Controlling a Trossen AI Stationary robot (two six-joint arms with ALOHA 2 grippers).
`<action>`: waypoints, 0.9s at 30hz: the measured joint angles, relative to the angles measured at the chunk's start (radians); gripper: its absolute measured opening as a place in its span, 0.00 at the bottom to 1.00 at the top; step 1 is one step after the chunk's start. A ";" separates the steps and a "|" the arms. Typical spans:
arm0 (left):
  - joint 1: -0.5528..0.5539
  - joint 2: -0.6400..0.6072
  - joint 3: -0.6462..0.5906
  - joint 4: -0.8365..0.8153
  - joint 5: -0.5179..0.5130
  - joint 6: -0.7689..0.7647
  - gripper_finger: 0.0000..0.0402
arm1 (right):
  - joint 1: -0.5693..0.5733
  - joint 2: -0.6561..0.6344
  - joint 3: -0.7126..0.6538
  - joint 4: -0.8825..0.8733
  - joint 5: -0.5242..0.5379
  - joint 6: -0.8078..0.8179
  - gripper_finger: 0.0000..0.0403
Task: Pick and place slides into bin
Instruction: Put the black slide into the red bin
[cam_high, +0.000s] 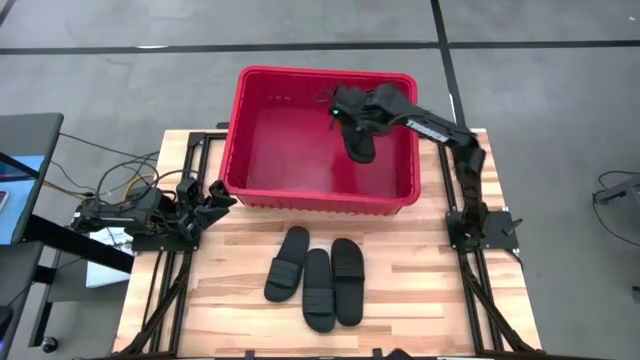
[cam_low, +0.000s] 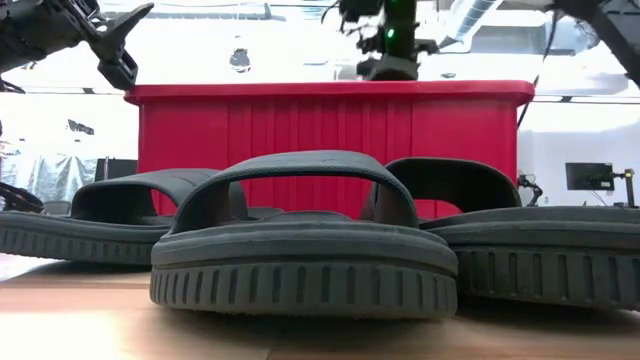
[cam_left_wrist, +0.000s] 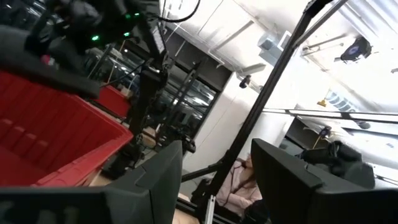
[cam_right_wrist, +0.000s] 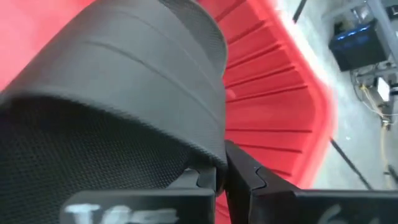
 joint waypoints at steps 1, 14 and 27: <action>0.000 0.000 0.000 0.000 0.000 0.000 0.46 | 0.000 0.020 0.000 -0.005 -0.002 -0.001 0.00; 0.000 0.000 0.000 -0.004 -0.002 0.001 0.46 | 0.006 0.220 0.000 -0.007 -0.025 0.003 0.00; 0.000 0.000 0.000 -0.005 -0.002 0.000 0.46 | -0.020 0.256 0.000 0.015 -0.080 0.079 0.00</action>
